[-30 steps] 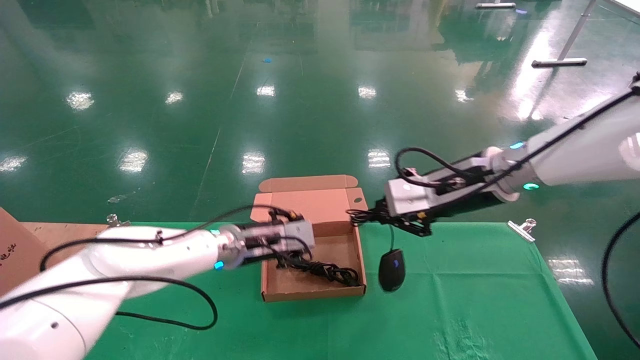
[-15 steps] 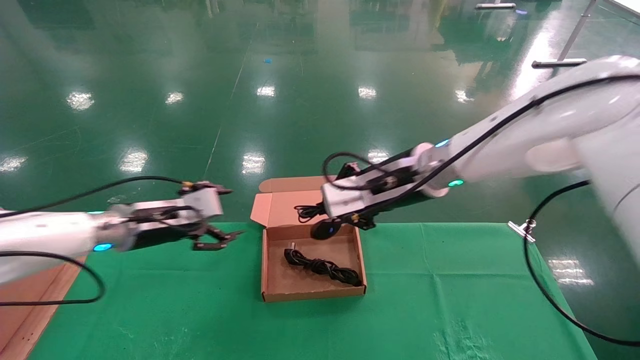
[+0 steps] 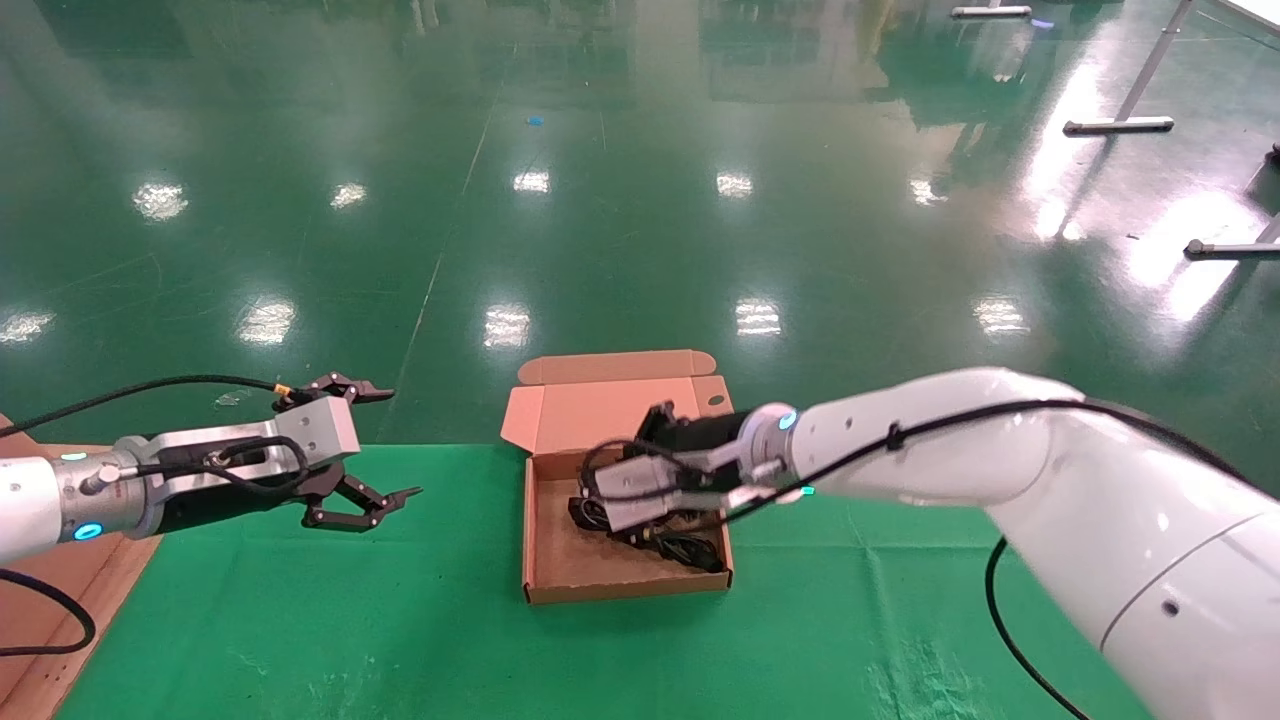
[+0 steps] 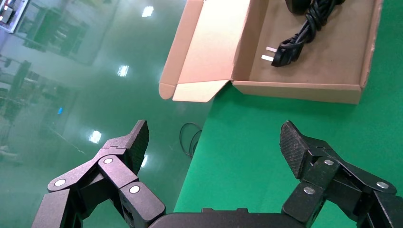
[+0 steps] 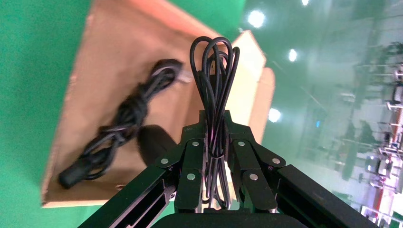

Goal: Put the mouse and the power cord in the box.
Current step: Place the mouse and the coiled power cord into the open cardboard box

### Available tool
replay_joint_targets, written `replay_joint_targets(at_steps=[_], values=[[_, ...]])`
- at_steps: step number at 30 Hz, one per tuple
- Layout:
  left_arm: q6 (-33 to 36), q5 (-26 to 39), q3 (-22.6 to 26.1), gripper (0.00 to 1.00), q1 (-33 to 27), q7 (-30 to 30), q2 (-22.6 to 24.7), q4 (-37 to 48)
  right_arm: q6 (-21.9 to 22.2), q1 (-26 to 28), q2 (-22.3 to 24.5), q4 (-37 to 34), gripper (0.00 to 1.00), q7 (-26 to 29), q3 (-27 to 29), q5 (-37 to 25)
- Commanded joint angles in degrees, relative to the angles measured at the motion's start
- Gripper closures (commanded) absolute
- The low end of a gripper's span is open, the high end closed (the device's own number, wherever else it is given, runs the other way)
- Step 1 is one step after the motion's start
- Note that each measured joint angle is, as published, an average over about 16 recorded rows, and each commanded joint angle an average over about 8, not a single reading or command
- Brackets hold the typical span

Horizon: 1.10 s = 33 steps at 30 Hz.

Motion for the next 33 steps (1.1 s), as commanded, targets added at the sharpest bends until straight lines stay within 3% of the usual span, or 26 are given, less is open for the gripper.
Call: replay_joint_targets(at_steps=[1,5,7,21,33], values=[[-0.55,0.19,0.11,0.0,0.39,-0.79,-0.3,-1.18,1.38,-0.69,0.05,0.76,0.67,0.94,-2.68,0.22],[-0.98,0.25,0.2,0.0,0.85,-1.72,-1.0,-2.74,3.71,-1.4,0.05,2.12,0.17,1.97,-5.41,1.13],[-1.05,0.24,0.21,0.0,0.98,-1.89,-1.21,-3.13,4.39,-1.62,0.05,2.49,0.0,2.22,-5.99,1.5],[-1.01,0.23,0.13,0.0,1.0,-1.89,-0.97,-2.89,3.29,-1.67,0.47,2.4,0.0,2.24,-4.89,1.66],[4.29,-3.98,-4.56,0.0,4.67,-8.18,-3.25,-9.31,-4.43,-6.94,7.78,8.65,0.0,7.67,3.71,10.24]])
